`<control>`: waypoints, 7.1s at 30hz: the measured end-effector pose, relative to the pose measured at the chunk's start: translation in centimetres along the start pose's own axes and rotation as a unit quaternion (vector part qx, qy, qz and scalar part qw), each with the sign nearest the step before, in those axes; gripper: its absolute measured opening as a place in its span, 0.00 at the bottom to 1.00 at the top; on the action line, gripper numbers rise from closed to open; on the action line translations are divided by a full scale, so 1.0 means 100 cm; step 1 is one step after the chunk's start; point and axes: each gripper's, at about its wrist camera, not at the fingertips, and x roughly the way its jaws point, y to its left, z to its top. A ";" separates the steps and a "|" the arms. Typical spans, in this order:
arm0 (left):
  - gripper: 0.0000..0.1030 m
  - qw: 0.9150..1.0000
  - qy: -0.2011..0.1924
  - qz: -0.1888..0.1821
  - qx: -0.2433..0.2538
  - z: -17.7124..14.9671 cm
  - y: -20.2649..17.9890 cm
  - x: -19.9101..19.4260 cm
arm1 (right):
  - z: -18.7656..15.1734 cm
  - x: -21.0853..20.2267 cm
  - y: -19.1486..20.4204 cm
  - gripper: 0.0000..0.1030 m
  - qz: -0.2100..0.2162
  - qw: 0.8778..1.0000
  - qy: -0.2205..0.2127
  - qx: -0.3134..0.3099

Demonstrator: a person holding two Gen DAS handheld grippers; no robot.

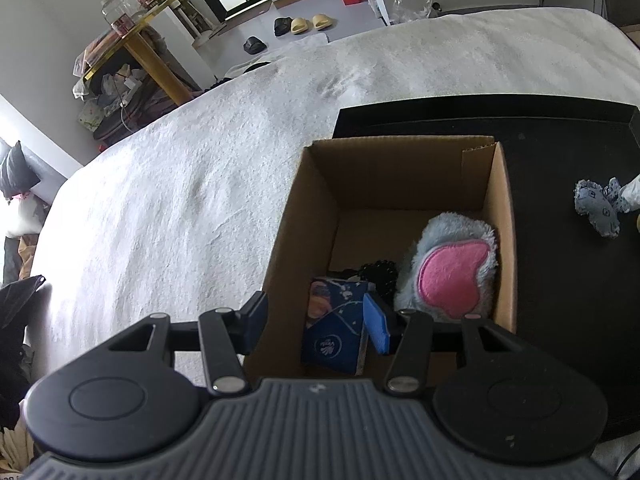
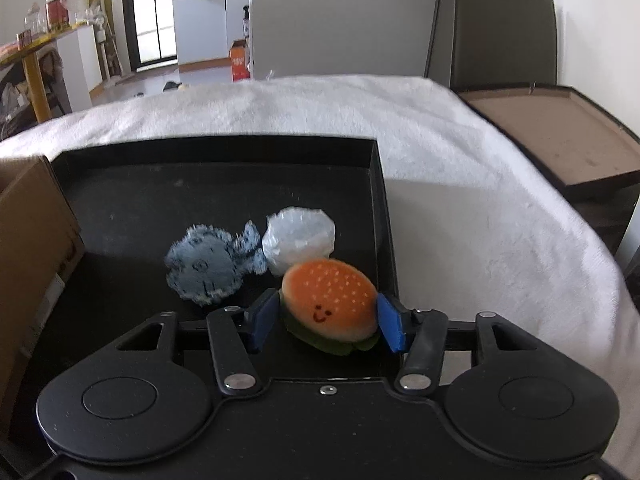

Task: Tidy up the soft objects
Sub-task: 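Lower the right gripper onto the orange burger plush and close it, then carry the burger plush into the box and release it, then grasp the blue-grey fabric fish plush with the right gripper and lift it, then carry the fabric fish into the box and open the right gripper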

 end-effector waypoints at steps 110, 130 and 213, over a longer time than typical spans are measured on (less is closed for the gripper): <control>0.14 0.981 -0.005 -0.152 -0.116 -0.031 0.092 0.039 | 0.049 -0.120 0.166 0.54 0.101 0.967 -0.046 -0.229; 0.46 0.995 -0.015 -0.077 -0.067 -0.023 0.065 0.021 | 0.040 -0.080 0.093 0.53 0.085 0.986 -0.041 -0.138; 0.49 0.996 -0.016 -0.080 -0.032 -0.029 0.081 0.007 | 0.054 -0.126 0.093 0.24 0.042 0.992 -0.059 -0.101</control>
